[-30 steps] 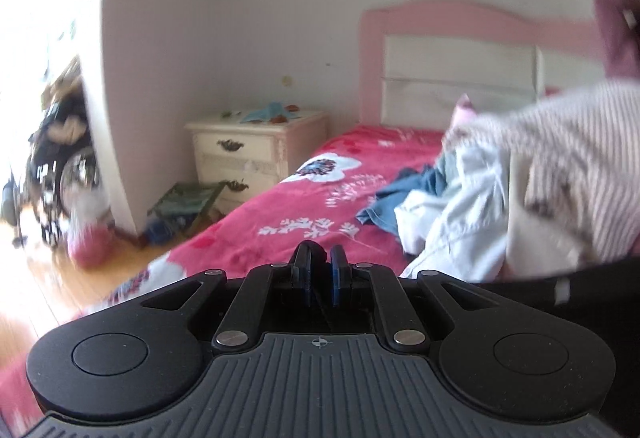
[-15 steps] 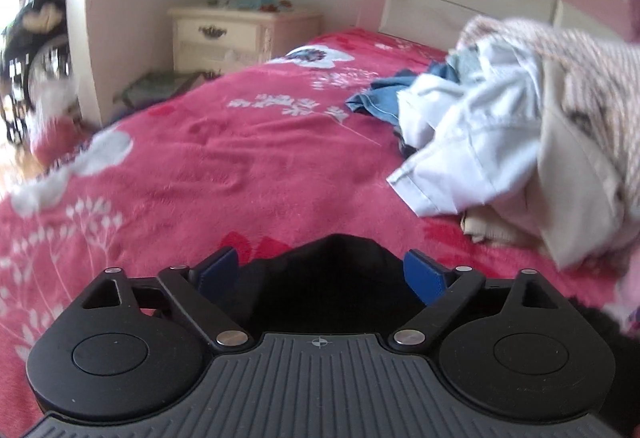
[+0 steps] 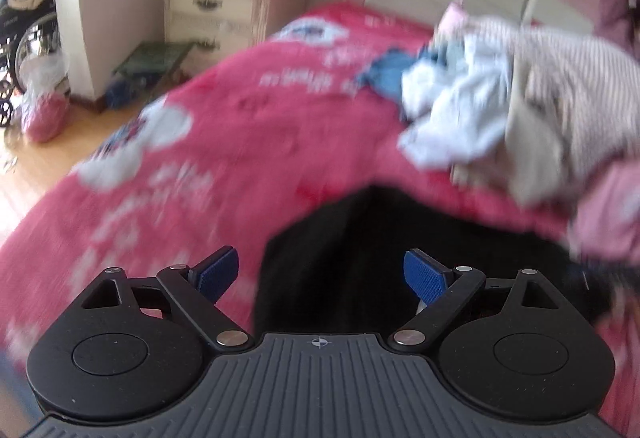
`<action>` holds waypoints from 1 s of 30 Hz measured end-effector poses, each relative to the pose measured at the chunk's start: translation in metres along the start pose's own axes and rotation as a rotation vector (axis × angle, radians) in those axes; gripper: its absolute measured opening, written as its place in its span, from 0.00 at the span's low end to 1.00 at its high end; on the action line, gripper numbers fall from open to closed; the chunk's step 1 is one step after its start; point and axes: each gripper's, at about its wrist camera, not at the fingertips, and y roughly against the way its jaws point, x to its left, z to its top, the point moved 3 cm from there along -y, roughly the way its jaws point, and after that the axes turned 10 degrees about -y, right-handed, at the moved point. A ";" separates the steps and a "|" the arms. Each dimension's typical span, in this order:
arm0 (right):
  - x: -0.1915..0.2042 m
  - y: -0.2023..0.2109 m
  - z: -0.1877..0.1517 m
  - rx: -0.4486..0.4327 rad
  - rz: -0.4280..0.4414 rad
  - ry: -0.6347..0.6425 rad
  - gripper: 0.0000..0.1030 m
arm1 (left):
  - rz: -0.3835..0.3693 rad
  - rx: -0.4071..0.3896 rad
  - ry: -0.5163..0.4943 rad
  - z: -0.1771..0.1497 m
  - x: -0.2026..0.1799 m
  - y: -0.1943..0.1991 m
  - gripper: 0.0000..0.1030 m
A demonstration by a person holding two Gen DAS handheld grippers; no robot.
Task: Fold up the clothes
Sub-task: 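Lower the black 'Smile' T-shirt onto the bedspread with the right gripper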
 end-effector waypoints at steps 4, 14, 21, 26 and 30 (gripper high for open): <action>-0.009 0.015 0.010 -0.104 -0.017 -0.087 0.30 | -0.050 0.096 0.036 -0.048 0.024 0.022 0.88; 0.129 0.093 -0.092 0.317 0.451 0.375 0.34 | -0.226 0.286 0.019 -0.154 0.033 0.066 0.87; 0.134 0.100 -0.191 0.614 0.389 0.434 0.34 | -0.259 0.324 0.146 -0.197 0.028 0.058 0.66; 0.108 0.103 -0.184 0.597 0.353 0.265 0.36 | -0.231 0.338 0.124 -0.202 0.024 0.056 0.58; 0.112 0.104 -0.175 0.552 0.366 0.272 0.36 | -0.201 0.323 0.120 -0.208 0.021 0.064 0.55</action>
